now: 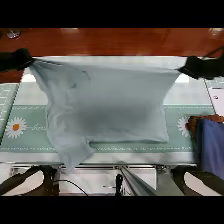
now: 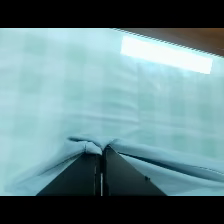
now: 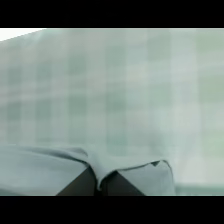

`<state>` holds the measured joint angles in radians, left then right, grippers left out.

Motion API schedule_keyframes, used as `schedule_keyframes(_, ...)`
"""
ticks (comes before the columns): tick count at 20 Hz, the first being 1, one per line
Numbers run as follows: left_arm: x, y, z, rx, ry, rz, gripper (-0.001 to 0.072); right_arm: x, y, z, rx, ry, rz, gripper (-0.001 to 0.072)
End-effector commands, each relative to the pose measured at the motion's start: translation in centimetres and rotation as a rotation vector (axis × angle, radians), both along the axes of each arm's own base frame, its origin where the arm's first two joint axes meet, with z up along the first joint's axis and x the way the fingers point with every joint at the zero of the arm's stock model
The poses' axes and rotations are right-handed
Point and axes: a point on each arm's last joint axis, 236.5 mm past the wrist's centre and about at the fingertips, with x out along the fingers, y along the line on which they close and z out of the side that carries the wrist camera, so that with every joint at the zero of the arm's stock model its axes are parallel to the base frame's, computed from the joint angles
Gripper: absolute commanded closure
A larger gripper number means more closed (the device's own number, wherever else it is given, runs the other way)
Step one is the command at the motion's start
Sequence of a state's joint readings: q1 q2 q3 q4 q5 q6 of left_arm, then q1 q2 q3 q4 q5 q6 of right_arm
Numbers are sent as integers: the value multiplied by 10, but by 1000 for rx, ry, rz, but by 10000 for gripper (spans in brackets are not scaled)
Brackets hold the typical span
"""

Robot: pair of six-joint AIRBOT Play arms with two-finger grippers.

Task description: Fold the shirts.

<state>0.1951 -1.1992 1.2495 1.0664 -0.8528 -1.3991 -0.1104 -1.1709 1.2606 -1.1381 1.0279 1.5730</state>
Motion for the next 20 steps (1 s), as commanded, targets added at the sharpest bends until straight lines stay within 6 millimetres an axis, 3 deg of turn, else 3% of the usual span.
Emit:
schedule_keyframes(1, 67, 3, -49, -48, 7, 46, 686, 83, -5, -59, 77, 20, -59, 687)
schedule_keyframes(4, 100, -14, -79, -90, 66, 29, 685, 130, 5, -85, 168, 56, -58, 687)
schedule_keyframes(7, 101, -27, -108, -164, 185, 35, 685, 135, 16, -112, 219, 152, -34, 687)
schedule_keyframes(9, 85, -27, -114, -164, 251, 7, 684, 121, 13, -120, 200, 208, 6, 687)
schedule_keyframes(11, 63, -21, -107, -164, 313, -35, 684, 100, 8, -113, 211, 258, 64, 687)
schedule_keyframes(14, 13, -16, -101, -125, 440, -189, 684, 60, -2, -106, 195, 356, 167, 687)
schedule_keyframes(16, -12, -14, -106, -151, 536, -222, 684, 40, -12, -118, 146, 435, 205, 686)
schedule_keyframes(18, -37, -20, -121, -160, 636, -264, 684, 23, -17, -134, 86, 513, 222, 686)
schedule_keyframes(20, -60, -24, -150, -138, 729, -286, 684, 11, -16, -155, 64, 567, 226, 687)
